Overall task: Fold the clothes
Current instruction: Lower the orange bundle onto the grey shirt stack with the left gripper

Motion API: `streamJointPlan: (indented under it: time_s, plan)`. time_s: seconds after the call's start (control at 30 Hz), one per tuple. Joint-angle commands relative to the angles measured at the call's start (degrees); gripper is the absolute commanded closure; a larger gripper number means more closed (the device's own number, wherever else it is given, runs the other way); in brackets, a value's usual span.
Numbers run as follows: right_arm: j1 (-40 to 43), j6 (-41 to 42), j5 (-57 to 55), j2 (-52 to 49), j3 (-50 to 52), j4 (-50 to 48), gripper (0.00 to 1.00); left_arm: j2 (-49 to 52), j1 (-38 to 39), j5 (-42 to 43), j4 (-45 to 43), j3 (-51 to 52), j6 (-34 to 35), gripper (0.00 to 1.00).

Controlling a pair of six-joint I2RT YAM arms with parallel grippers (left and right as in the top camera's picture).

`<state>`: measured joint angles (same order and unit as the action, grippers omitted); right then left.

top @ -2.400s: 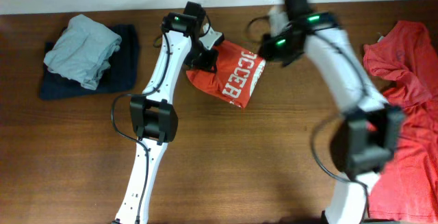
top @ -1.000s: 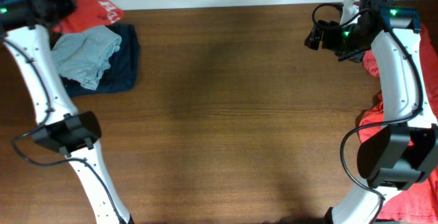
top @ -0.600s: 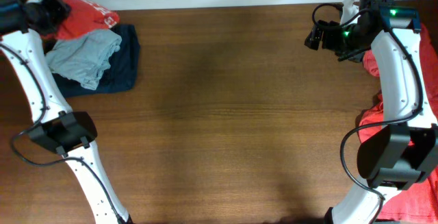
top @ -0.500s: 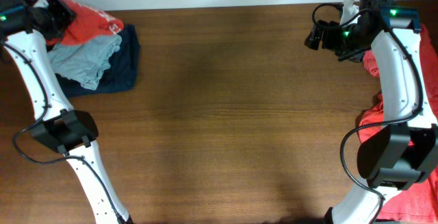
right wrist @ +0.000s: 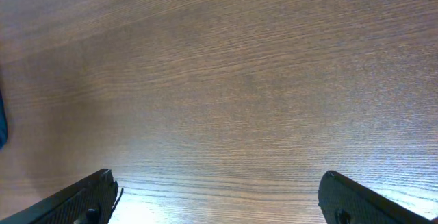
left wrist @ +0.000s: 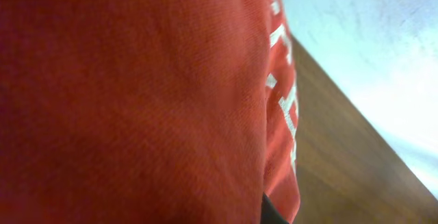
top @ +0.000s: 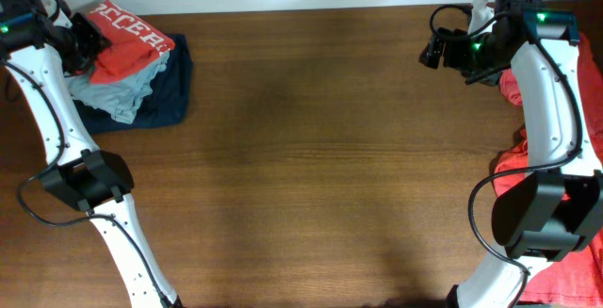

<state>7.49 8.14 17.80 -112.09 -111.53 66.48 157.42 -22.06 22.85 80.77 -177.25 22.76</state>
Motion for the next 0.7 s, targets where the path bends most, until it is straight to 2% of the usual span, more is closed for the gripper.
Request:
streamJointPlan:
  time_s: [0.0, 0.13, 0.3, 0.47, 0.53, 0.6, 0.67]
  plan:
    - [0.04, -0.17, -0.52, 0.11, -0.02, 0.20, 0.01, 0.07, -0.55, -0.24, 2.34, -2.58, -0.50, 1.00]
    - [0.04, -0.17, -0.52, 0.11, -0.02, 0.20, 0.01, -0.26, -1.92, -0.76, 5.38, -2.58, 0.55, 1.00]
    - [0.04, -0.17, -0.52, 0.11, -0.02, 0.20, 0.01, -0.24, -3.76, -6.95, 10.19, -2.58, 2.08, 1.00]
    - [0.04, -0.17, -0.52, 0.11, -0.02, 0.20, 0.01, -0.24, -4.24, -7.26, 12.52, -2.47, 1.84, 0.98]
    - [0.04, -0.17, -0.52, 0.11, -0.02, 0.20, 0.01, -0.24, -4.20, -7.26, 13.62, -2.47, 1.84, 0.85]
    - [0.04, -0.17, -0.52, 0.11, -0.02, 0.20, 0.01, -0.24, -4.22, -7.28, 14.97, -2.47, 0.37, 0.79]
    - [0.04, -0.17, -0.52, 0.13, -0.02, 0.20, 0.01, -0.48, -4.44, -6.99, 15.93, -2.49, -0.79, 0.60]
